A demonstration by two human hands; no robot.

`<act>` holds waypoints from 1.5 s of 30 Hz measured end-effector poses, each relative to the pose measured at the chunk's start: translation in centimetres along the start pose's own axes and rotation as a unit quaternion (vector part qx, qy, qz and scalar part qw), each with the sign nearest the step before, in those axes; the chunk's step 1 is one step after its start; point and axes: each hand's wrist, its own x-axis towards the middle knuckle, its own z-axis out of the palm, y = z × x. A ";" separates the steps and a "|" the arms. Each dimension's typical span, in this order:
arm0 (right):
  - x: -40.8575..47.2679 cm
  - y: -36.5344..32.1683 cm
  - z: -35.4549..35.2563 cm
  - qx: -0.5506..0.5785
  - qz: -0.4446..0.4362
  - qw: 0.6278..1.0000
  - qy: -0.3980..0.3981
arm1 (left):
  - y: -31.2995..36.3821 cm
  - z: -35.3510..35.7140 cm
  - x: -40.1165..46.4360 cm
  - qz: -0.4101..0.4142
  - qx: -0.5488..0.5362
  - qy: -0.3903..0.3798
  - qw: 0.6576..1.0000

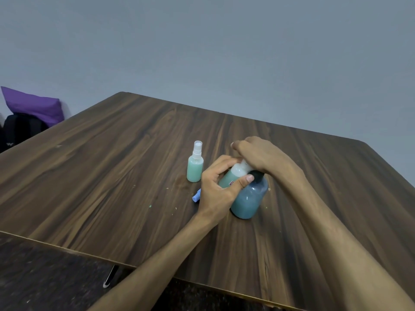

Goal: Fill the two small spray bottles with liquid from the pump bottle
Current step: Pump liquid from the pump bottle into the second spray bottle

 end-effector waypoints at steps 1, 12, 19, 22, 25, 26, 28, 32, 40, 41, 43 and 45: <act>0.0 0.1 0.0 -0.003 -0.002 1.000 0.002 | 0.0 -0.1 0.0 0.002 0.003 0.003 1.000; -1.2 -0.1 -0.7 0.046 0.015 0.998 0.045 | 0.1 -0.1 -0.1 0.014 -0.010 0.003 1.000; -0.8 -0.6 -0.9 0.041 0.008 0.998 0.040 | 0.1 -0.2 0.1 0.007 -0.020 0.004 1.000; -0.3 -0.5 -1.1 0.033 0.001 0.999 0.035 | 0.1 0.0 0.1 0.005 -0.023 0.003 1.000; -0.1 0.0 -0.6 0.009 0.001 1.000 0.000 | -0.1 0.0 0.0 -0.002 -0.024 0.008 1.000; -0.1 0.0 -0.3 0.006 0.006 1.000 -0.016 | -0.1 0.0 0.0 -0.001 -0.020 0.007 1.000; -0.5 -0.4 -0.3 0.005 0.011 1.000 -0.022 | -0.1 0.0 0.0 0.001 -0.013 0.004 1.000; -1.0 -0.6 -1.1 0.046 0.010 0.998 0.033 | 0.1 -0.2 -0.1 0.004 -0.015 0.005 1.000; -1.1 -0.4 -0.7 0.038 0.015 0.999 0.023 | 0.2 0.0 -0.1 -0.004 -0.015 0.002 1.000; -1.0 -0.3 -0.9 0.044 0.011 0.998 0.034 | 0.1 0.0 -0.1 0.000 -0.018 0.003 1.000; -0.8 -0.2 -0.9 0.056 0.007 0.997 0.044 | 0.1 0.0 -0.1 0.001 -0.016 0.003 1.000; -0.7 -0.1 -0.7 0.042 0.011 0.998 0.035 | 0.2 0.0 0.0 0.001 -0.012 -0.001 1.000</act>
